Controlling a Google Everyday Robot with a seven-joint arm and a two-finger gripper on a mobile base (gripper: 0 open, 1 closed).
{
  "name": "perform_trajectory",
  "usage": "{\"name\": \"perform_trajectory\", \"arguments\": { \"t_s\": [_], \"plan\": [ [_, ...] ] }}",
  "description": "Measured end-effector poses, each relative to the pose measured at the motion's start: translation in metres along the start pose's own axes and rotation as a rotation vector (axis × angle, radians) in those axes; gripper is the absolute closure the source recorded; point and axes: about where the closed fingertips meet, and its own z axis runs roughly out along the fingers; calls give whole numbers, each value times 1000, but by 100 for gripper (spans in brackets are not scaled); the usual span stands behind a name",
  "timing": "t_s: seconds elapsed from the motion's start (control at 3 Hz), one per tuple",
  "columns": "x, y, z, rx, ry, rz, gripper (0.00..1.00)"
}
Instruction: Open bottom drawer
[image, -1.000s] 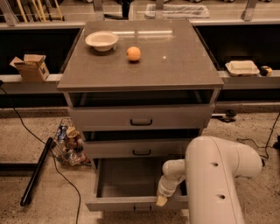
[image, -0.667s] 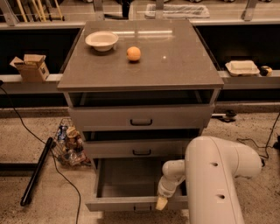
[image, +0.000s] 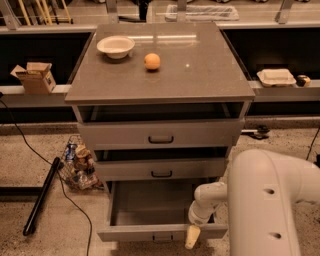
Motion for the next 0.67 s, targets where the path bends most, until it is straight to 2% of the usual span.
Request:
{"name": "perform_trajectory", "arguments": {
  "t_s": [0.33, 0.67],
  "plan": [
    [4, 23, -63, 76, -30, -14, 0],
    [10, 51, -114, 124, -67, -42, 0]
  ]
}}
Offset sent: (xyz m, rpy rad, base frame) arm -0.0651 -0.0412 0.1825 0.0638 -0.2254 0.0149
